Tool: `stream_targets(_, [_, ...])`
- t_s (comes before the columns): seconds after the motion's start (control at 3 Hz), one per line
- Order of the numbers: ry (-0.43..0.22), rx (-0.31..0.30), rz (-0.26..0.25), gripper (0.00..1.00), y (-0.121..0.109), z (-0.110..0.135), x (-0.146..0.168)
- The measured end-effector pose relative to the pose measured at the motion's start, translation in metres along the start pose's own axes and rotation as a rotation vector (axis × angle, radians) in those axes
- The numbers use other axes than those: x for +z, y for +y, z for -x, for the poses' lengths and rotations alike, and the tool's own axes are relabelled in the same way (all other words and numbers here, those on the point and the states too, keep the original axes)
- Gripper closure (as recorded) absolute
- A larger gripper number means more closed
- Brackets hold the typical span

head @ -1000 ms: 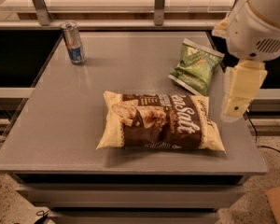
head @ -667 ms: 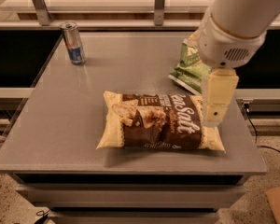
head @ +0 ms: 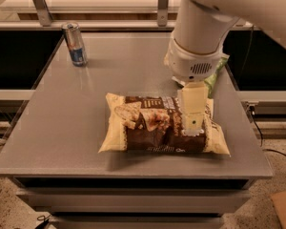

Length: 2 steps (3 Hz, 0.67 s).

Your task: Move brown chip bag near redbull can

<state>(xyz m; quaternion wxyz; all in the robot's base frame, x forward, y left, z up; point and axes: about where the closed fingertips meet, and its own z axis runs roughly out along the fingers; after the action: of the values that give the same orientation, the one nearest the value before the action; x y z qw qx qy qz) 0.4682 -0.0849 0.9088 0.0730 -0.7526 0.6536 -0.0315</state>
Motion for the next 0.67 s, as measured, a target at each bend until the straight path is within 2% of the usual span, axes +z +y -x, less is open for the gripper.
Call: stream_targets(0.67, [-0.006,-0.082,0.059,0.0,0.0,0.031,0.019])
